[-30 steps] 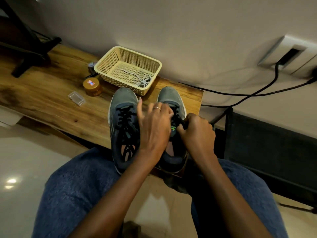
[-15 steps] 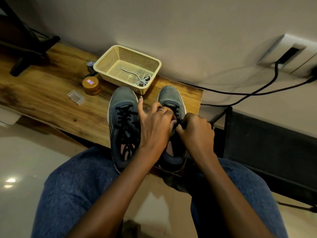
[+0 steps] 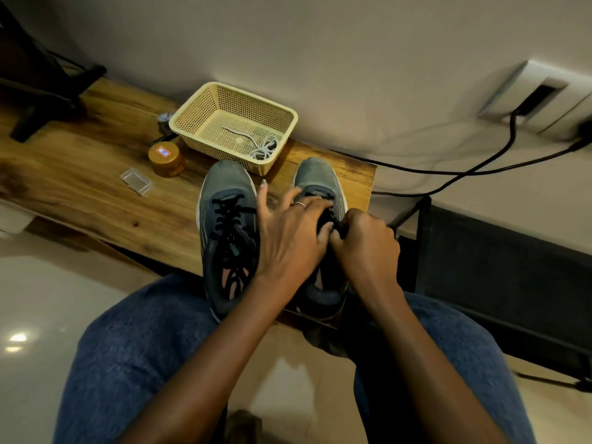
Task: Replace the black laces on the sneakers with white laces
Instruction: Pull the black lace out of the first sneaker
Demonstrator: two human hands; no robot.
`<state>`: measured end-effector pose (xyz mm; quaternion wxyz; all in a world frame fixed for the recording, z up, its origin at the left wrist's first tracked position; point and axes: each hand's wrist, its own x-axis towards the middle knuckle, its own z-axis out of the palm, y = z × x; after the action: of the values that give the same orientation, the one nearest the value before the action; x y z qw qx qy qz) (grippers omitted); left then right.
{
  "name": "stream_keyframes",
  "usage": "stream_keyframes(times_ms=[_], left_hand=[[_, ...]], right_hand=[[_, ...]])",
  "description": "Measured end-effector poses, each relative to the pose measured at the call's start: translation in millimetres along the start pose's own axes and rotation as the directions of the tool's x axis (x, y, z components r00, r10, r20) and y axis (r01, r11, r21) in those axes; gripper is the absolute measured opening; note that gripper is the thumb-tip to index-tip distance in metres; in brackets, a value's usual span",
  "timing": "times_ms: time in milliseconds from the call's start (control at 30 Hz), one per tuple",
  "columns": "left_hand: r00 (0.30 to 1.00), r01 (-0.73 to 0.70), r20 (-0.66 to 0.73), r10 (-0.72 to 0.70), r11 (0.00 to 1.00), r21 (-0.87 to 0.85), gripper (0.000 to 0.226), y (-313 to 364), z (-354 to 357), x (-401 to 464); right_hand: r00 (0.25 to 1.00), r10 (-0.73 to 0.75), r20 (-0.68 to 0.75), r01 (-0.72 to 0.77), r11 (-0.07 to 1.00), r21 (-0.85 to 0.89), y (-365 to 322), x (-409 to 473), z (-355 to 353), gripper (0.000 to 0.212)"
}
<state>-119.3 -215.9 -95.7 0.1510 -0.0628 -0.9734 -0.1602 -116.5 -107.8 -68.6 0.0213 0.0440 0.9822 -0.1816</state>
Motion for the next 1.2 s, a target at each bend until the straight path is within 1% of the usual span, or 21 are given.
stream_keyframes(times_ms=[100,267,367,433,500,533,600,667,700,867,1067,1133,1200], left_hand=[[0.999,-0.02,-0.033,0.02,1.0,0.023,0.022,-0.7,6.5,-1.0],[0.996,-0.008,-0.087,0.008,1.0,0.003,0.015,-1.9,9.3,-3.3],[0.979,0.015,-0.205,-0.014,1.0,0.004,0.01,-3.2,3.3,-2.6],[0.96,0.09,-0.264,-0.089,0.996,-0.008,0.009,-7.3,-1.7,-1.0],[0.954,0.152,-0.258,-0.154,0.988,-0.028,0.011,-9.2,-4.3,-0.4],[0.958,0.153,-0.236,-0.159,0.987,-0.045,0.011,-8.5,-4.0,-0.5],[0.98,0.089,-0.17,-0.102,0.993,-0.083,0.016,-4.1,-0.9,-0.8],[0.994,-0.002,-0.108,-0.006,0.997,-0.071,0.023,0.7,3.1,-0.7],[0.996,-0.028,-0.088,0.023,0.998,-0.054,0.022,1.4,4.6,-0.3],[0.999,-0.045,-0.025,0.046,0.999,0.017,0.019,-4.9,10.4,2.0],[0.992,-0.042,-0.116,0.046,0.999,0.035,0.014,-1.8,5.7,-1.6],[0.985,-0.003,-0.171,0.011,0.999,0.049,0.014,-1.4,3.3,-1.8],[0.976,0.067,-0.208,-0.055,0.996,0.051,0.014,-2.2,1.8,-2.5]], right_hand=[[1.0,-0.004,0.005,0.004,1.0,0.004,-0.9,-0.3,-0.5,0.021],[1.0,-0.005,0.002,0.005,1.0,0.027,-0.5,-0.3,1.0,0.019],[1.0,0.008,-0.002,-0.008,0.999,0.048,1.1,0.4,0.4,0.019],[1.0,0.004,-0.006,-0.003,0.999,0.05,1.6,0.2,0.1,0.019],[1.0,-0.005,-0.005,0.005,0.999,0.046,1.4,0.0,0.5,0.019],[1.0,-0.007,-0.003,0.008,0.999,0.04,1.3,-0.1,1.0,0.019],[1.0,-0.013,-0.005,0.014,0.999,0.032,1.0,-0.1,1.6,0.02],[1.0,-0.023,-0.012,0.023,0.999,0.033,0.6,-0.2,0.9,0.021],[1.0,-0.027,-0.012,0.027,0.999,0.036,0.4,-0.3,0.2,0.021],[1.0,-0.018,0.019,0.017,0.999,0.041,0.1,0.0,-1.5,0.016],[1.0,-0.006,0.011,0.005,0.999,0.054,1.7,0.1,0.1,0.019],[1.0,0.001,0.001,-0.001,0.998,0.065,1.8,0.1,0.7,0.02],[1.0,0.005,-0.006,-0.005,0.998,0.062,1.9,0.2,1.4,0.019]])
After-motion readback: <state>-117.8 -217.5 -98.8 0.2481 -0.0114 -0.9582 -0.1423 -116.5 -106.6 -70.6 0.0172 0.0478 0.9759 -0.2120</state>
